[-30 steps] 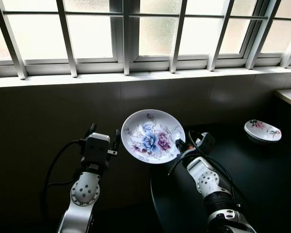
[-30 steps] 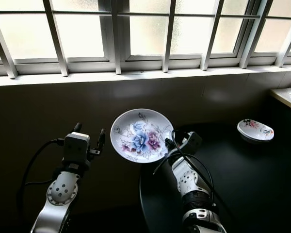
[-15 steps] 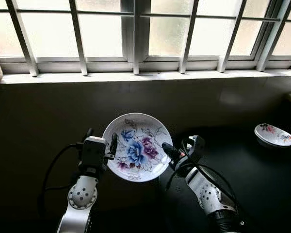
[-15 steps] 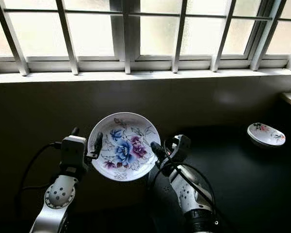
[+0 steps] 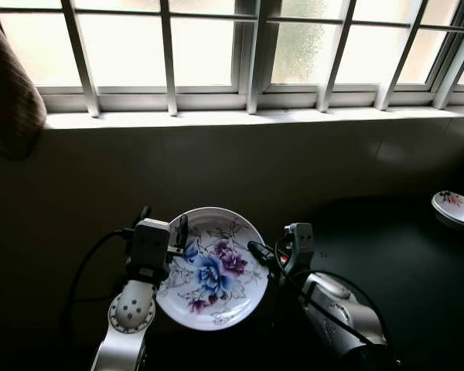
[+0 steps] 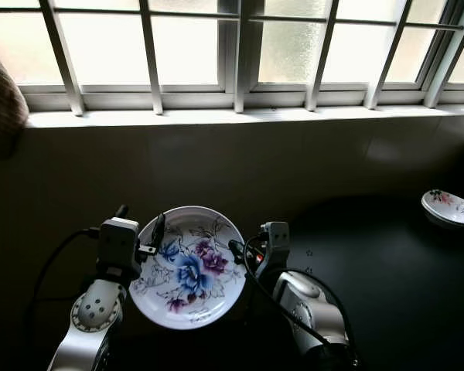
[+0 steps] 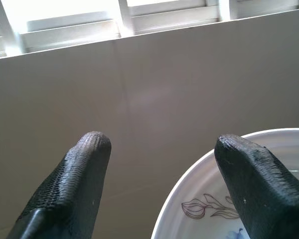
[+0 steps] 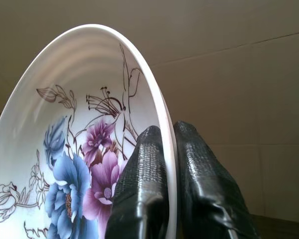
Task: Kitchen organization
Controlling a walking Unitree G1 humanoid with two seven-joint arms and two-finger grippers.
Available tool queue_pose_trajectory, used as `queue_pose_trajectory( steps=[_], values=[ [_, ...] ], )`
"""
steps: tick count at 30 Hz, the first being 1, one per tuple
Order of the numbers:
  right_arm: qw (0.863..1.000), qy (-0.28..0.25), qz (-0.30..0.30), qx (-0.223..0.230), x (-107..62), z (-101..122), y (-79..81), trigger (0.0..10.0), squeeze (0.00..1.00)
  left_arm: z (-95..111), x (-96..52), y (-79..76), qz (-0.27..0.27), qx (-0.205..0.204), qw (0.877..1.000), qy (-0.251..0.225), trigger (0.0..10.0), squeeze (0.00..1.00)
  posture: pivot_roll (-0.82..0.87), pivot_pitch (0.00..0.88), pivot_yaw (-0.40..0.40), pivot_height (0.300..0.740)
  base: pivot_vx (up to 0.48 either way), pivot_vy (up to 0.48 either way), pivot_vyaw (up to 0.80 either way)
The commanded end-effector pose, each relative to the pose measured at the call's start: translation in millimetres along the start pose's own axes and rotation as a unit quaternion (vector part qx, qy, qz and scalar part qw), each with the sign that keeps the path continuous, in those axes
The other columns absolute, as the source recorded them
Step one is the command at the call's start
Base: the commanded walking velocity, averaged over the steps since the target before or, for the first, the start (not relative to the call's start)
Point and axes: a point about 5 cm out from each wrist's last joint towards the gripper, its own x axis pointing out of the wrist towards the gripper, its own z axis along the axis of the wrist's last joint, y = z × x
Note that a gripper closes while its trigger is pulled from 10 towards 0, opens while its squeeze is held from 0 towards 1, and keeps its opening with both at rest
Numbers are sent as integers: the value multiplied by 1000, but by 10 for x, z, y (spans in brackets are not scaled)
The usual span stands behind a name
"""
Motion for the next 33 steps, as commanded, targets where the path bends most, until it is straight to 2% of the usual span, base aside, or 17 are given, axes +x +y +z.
queue_pose_trajectory(
  steps=[1, 10, 14, 25, 30, 33],
  values=[
    [999, -15, 41, -18, 95, 85, 194, 0, 0, -1, -16, 76, 12, 7, 1000, 3, 10000, 0, 5, 0, -36, 736, 0, 368, 531],
    [997, -20, 57, -49, 99, 124, 209, 0, 0, -22, -50, 113, 18, 26, 999, 11, 10000, 0, 12, 0, -33, 736, 0, 41, 538],
    [997, -28, 55, -55, 117, 151, 225, 0, 0, -57, -69, 130, 23, 40, 999, 25, 10000, 0, 15, 0, -36, 736, 0, 0, 800],
    [995, -42, 55, -78, 127, 142, 263, 0, 0, -34, -64, 132, 14, 56, 998, 21, 10000, 0, 20, 0, -34, 736, 0, 0, 800],
    [991, -66, 39, -110, 153, 251, 258, 0, 0, 3, -50, 128, 15, 58, 998, 12, 10000, 0, 20, 0, -35, 736, 0, 0, 800],
    [988, -95, 14, -122, 174, 397, 229, 0, 0, 56, -42, 158, 30, 61, 998, -5, 10000, 0, 20, 0, -35, 736, 0, 0, 800]
  ],
)
